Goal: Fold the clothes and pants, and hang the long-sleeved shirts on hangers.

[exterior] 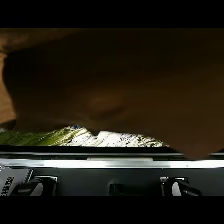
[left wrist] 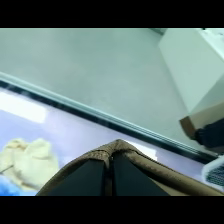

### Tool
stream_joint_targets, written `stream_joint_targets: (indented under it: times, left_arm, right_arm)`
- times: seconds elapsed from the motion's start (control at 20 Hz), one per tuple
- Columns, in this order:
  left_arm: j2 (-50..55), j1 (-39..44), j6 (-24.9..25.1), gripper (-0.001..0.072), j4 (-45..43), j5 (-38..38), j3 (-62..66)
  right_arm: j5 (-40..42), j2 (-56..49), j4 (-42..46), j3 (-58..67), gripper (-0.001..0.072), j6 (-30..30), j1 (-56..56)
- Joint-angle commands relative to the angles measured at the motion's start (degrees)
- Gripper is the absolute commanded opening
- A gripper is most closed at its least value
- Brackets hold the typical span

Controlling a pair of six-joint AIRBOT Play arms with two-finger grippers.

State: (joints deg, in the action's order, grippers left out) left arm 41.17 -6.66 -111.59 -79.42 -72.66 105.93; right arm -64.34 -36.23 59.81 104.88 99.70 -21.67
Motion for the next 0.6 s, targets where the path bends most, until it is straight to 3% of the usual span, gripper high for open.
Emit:
stream_joint_targets:
  times: [0.0, 0.15, 0.25, 0.55]
  left_arm:
    - [2.58, -0.04, 3.28, 0.0015, -2.62, -3.52, -1.05]
    - [11.74, -0.04, 11.65, 0.0015, 3.74, -3.39, -6.14]
    - [20.04, -0.02, 16.35, 0.0015, 8.31, -1.75, -9.60]
    - [48.04, 5.20, 23.91, 0.0016, 12.35, 13.38, -12.41]
  right_arm:
    - [-13.92, -5.64, 3.21, 0.09, 0.0027, 4.26, 0.04]
    - [-26.86, -18.95, 1.29, 0.09, 0.0028, 0.11, 0.22]
    - [-30.08, -29.38, -1.40, 0.02, 0.0028, -0.50, 0.22]
    - [-19.06, -58.05, -0.94, 0.02, 0.0028, -3.69, 0.22]
